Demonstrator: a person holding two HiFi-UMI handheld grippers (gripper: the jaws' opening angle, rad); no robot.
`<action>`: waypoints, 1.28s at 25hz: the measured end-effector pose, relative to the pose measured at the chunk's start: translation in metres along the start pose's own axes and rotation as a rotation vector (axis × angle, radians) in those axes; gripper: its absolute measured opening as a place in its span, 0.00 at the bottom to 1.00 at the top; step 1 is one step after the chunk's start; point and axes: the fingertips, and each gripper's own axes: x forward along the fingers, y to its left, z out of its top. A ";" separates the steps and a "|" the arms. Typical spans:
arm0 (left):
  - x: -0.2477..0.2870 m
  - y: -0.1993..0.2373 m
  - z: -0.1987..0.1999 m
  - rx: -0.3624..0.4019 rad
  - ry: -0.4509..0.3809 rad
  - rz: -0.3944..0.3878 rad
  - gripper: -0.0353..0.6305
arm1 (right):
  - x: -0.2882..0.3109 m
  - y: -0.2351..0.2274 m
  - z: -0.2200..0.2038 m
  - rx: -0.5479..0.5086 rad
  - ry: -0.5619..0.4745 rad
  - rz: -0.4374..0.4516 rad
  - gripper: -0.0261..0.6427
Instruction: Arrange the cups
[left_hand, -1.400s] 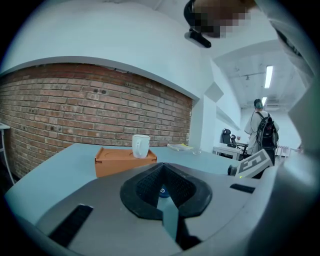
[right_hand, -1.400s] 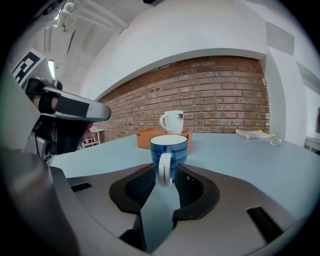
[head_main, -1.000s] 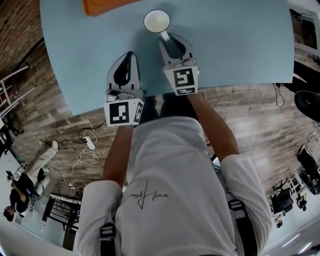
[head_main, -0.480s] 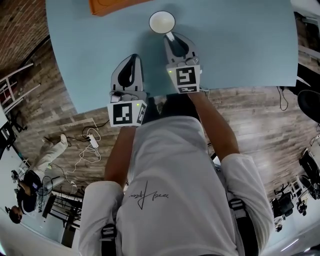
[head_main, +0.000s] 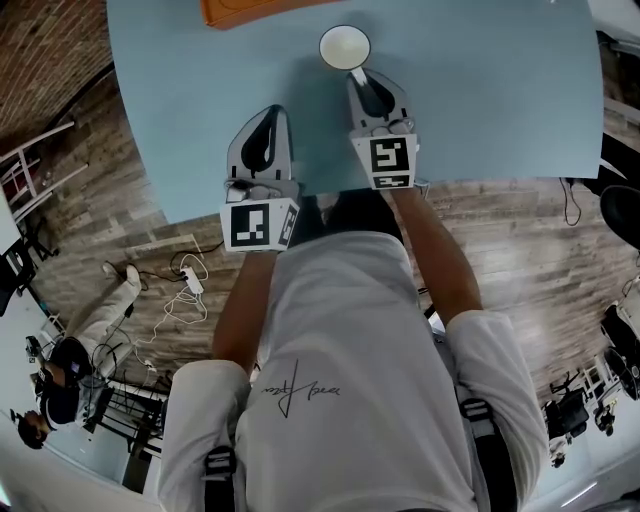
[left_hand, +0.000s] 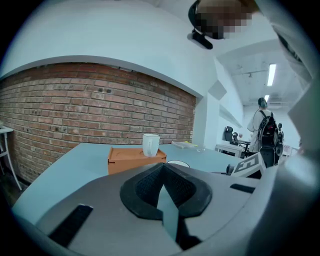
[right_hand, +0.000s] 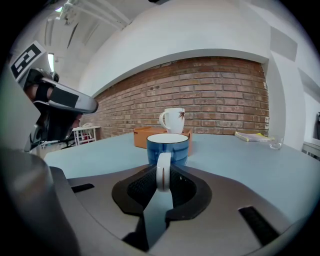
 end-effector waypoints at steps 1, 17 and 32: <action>-0.001 0.001 0.001 0.001 -0.001 -0.003 0.06 | -0.001 0.000 0.001 0.003 0.002 -0.004 0.13; -0.012 0.031 0.012 0.010 -0.025 -0.055 0.06 | -0.002 0.016 0.024 0.034 -0.001 -0.042 0.13; -0.029 0.067 0.014 -0.014 -0.060 -0.072 0.06 | -0.006 0.039 0.046 0.037 0.005 -0.067 0.13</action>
